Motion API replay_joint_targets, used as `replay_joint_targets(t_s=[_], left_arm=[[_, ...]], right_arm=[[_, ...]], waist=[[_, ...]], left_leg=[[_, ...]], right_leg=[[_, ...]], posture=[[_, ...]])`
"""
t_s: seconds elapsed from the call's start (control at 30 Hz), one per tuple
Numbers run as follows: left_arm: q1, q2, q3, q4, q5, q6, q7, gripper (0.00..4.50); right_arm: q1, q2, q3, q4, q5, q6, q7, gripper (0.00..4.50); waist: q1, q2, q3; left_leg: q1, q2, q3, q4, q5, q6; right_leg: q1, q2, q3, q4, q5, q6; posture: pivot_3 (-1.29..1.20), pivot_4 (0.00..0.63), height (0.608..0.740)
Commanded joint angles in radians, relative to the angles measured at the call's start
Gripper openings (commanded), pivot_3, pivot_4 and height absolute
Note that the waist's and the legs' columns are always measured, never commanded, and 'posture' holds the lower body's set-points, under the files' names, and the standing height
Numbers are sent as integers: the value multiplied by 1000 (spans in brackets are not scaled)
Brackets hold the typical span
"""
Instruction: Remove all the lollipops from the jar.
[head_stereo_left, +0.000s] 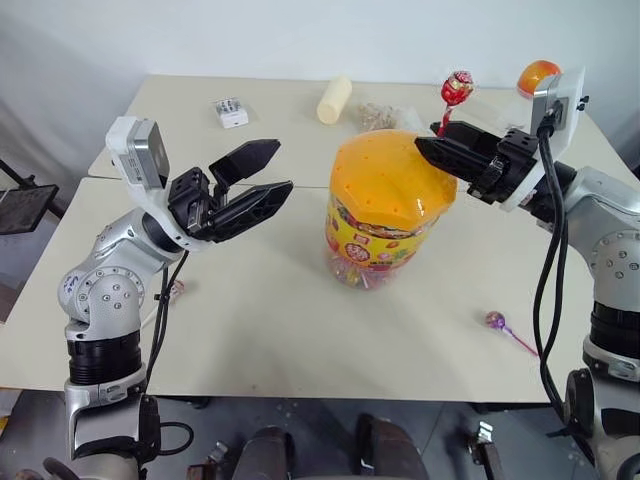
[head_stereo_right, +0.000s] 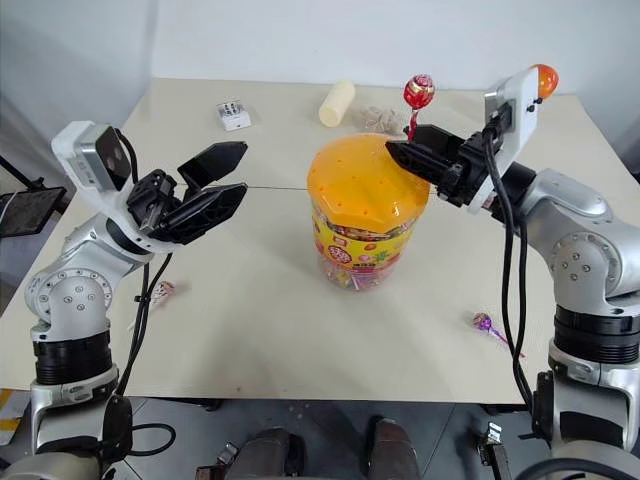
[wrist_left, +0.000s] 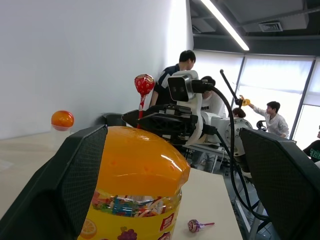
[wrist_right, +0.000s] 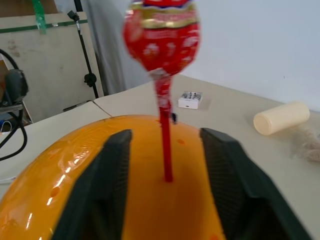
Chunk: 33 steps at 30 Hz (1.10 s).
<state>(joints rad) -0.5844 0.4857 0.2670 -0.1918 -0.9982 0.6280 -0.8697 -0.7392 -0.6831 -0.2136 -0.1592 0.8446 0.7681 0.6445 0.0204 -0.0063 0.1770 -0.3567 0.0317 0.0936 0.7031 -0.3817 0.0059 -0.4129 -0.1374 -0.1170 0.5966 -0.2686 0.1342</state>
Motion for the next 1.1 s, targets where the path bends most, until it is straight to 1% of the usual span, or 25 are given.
replay_joint_targets(t_s=[0.03,0.1,0.13,0.23,0.3,0.43,0.5,0.53,0.57,0.63,0.7,0.77,0.8,0.87,0.97,1.03,1.07,1.1], left_arm=[[-3,-3,24,-40,-23,-20,8,4500],[-4,-5,24,-38,-24,-22,8,4500],[-4,-6,23,-37,-25,-23,9,4500],[3,1,-8,-38,10,-48,-38,4500],[15,16,-48,-39,63,-80,-85,4500],[31,47,-103,-28,145,-131,-159,4500],[48,87,-148,-18,222,-181,-227,4500],[56,104,-171,-9,260,-207,-256,4500],[63,115,-186,-3,277,-220,-281,4500],[66,121,-202,7,292,-234,-301,4500],[68,126,-219,15,311,-251,-327,4500],[63,120,-230,28,323,-262,-342,4500],[60,117,-235,34,326,-266,-348,4500],[53,116,-244,45,334,-275,-365,4500],[42,119,-248,54,337,-275,-386,4500],[33,123,-243,57,333,-270,-394,4500],[34,125,-240,55,332,-268,-395,4500],[33,128,-232,56,335,-274,-393,4500]], right_arm=[[-20,5,-40,-20,23,-15,19,992],[-23,7,-47,-22,25,-27,31,223],[-24,8,-48,-21,24,-29,34,38],[-53,34,-141,-28,86,-125,100,38],[-66,-22,-190,30,68,-121,97,38],[-25,-162,-260,125,14,-102,100,38],[55,-274,-276,165,-48,-63,116,38],[169,-368,-263,167,-109,-28,155,38],[288,-437,-257,155,-159,-8,198,38],[455,-495,-265,114,-206,24,212,38],[584,-505,-273,79,-257,37,184,38],[745,-501,-244,61,-371,-58,188,38],[805,-477,-234,65,-411,-114,190,38],[853,-419,-224,88,-432,-148,170,38],[882,-374,-210,110,-466,-180,168,38],[896,-356,-216,112,-454,-161,188,490],[900,-352,-221,109,-448,-154,193,639],[904,-343,-240,116,-447,-178,199,955]], waist=[[0,0,0],[0,0,0],[0,0,0],[0,0,0],[1,0,0],[6,0,0],[5,0,0],[6,0,0],[8,1,0],[8,1,0],[4,1,0],[-1,1,0],[-1,1,0],[-1,1,0],[-2,2,0],[1,2,0],[2,2,0],[2,2,0]], left_leg=[[0,0,0,0,0,0],[0,0,0,0,0,0],[0,0,0,0,0,0],[0,0,0,0,0,0],[0,0,0,-1,0,0],[0,0,0,-1,0,0],[0,0,1,-2,0,0],[0,0,1,-3,0,0],[0,0,1,-3,0,0],[0,0,0,-5,0,0],[0,0,1,-5,0,0],[0,0,5,-3,0,1],[1,0,6,-3,0,1],[3,0,7,-3,1,1],[4,0,9,-2,1,1],[4,0,9,-2,1,1],[4,0,8,-3,1,1],[4,0,8,-3,1,1]], right_leg=[[0,0,0,0,0,0],[0,0,0,0,0,0],[0,0,0,0,0,0],[0,0,0,0,0,0],[0,0,0,0,0,0],[1,0,0,-2,0,0],[1,0,0,-4,0,0],[0,0,0,-4,0,0],[0,0,0,-4,0,0],[0,0,-1,-4,0,0],[0,0,-1,-4,0,0],[0,0,1,-5,0,0],[0,0,2,-5,0,0],[2,0,4,-5,0,0],[2,0,6,-5,0,-1],[1,0,6,-4,0,-1],[1,0,6,-4,0,-1],[1,0,6,-4,0,-1]], posture=[[0,150,740],[0,150,740],[0,150,740],[0,150,740],[0,150,740],[0,150,740],[0,150,740],[0,150,740],[0,150,740],[0,150,740],[0,150,740],[0,150,740],[0,150,740],[0,150,740],[0,150,740],[0,150,740],[0,150,740],[0,150,740]])
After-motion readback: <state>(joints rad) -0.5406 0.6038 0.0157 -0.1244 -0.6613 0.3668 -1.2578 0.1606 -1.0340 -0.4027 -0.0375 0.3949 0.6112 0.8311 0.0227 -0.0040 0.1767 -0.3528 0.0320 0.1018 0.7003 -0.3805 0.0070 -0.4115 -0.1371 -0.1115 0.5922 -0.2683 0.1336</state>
